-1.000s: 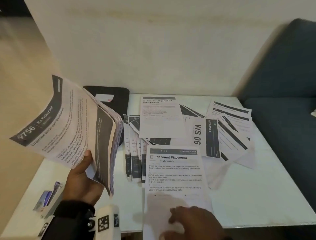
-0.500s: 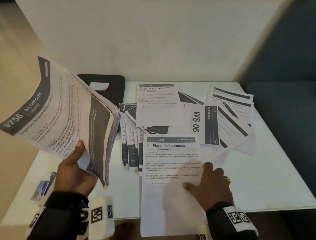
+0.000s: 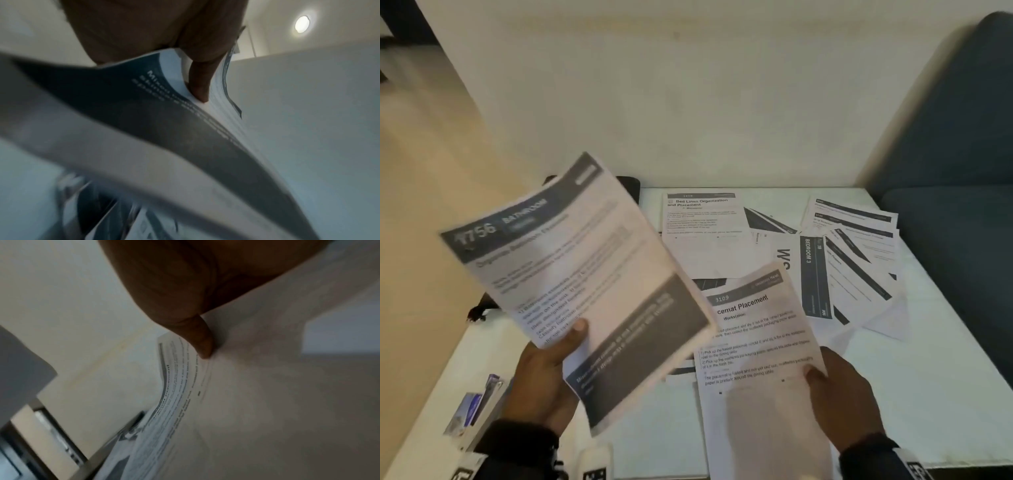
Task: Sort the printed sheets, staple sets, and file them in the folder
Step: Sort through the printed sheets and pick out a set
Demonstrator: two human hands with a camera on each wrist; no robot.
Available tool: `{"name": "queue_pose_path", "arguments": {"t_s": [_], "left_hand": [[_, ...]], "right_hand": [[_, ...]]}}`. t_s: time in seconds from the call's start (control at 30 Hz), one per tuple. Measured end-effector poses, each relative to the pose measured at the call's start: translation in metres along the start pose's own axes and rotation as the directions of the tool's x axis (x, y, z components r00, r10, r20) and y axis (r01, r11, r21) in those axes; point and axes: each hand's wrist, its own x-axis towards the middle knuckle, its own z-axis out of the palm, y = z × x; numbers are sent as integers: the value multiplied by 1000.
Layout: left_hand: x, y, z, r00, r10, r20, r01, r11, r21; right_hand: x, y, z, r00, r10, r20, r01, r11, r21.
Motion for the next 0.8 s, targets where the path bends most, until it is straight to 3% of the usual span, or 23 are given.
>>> {"name": "queue_pose_path", "arguments": {"t_s": [0.07, 0.17, 0.33, 0.43, 0.53, 0.7, 0.8], "left_hand": [[-4, -4, 8, 1000, -26, -5, 26, 993, 115], [-7, -14, 24, 993, -99, 59, 84, 972, 221], [-9, -16, 40, 956, -265, 123, 212, 919, 332], [-7, -21, 42, 957, -252, 141, 166, 880, 444], [-5, -29, 46, 984, -169, 60, 119, 867, 484], [-7, -30, 52, 975, -110, 194, -13, 841, 540], [-9, -32, 57, 976, -31, 215, -94, 832, 547]], "right_hand": [[5, 0, -6, 999, -33, 4, 31, 979, 199], [5, -6, -15, 996, -70, 49, 38, 879, 476], [7, -13, -14, 988, -104, 117, -18, 667, 745], [6, -18, -11, 972, -170, 159, -31, 586, 810], [3, -21, -8, 946, -243, 214, -41, 566, 824], [-5, -30, -8, 938, -255, 234, -52, 564, 824], [-12, -34, -10, 930, -318, 181, 84, 668, 740]]}}
